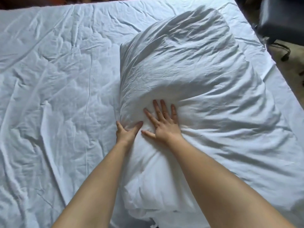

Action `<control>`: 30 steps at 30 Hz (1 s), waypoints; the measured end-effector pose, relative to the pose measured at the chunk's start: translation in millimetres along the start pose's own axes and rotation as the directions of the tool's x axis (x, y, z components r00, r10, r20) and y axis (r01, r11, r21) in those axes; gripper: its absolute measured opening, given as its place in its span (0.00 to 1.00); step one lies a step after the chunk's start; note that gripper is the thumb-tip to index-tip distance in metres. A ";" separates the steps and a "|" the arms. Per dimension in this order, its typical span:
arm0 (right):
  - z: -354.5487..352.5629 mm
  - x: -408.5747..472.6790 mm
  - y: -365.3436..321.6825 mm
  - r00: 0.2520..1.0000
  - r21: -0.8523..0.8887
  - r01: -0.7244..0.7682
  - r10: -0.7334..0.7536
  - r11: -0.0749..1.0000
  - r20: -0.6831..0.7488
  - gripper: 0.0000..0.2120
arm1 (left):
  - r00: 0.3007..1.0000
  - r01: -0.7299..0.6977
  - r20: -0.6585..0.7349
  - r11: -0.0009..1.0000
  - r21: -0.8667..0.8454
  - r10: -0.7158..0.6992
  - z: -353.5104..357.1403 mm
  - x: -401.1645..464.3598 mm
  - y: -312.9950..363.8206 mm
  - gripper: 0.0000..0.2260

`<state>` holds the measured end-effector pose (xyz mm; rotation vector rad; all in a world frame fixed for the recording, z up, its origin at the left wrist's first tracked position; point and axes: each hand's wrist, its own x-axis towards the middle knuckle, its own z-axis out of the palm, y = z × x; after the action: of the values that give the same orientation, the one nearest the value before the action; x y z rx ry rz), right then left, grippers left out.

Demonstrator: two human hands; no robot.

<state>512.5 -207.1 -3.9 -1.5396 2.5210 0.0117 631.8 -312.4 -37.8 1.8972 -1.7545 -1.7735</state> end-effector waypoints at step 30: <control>-39.6 -76.9 -172.0 0.978 -0.077 -0.135 0.145 0.988 0.152 0.34 | 0.942 -0.193 0.273 0.981 -0.034 0.195 -165.2 -84.6 -61.6 0.14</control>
<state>692.3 -222.8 63.2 -1.3230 2.5196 0.2296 809.7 -335.6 39.9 1.4686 -1.9364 -2.0422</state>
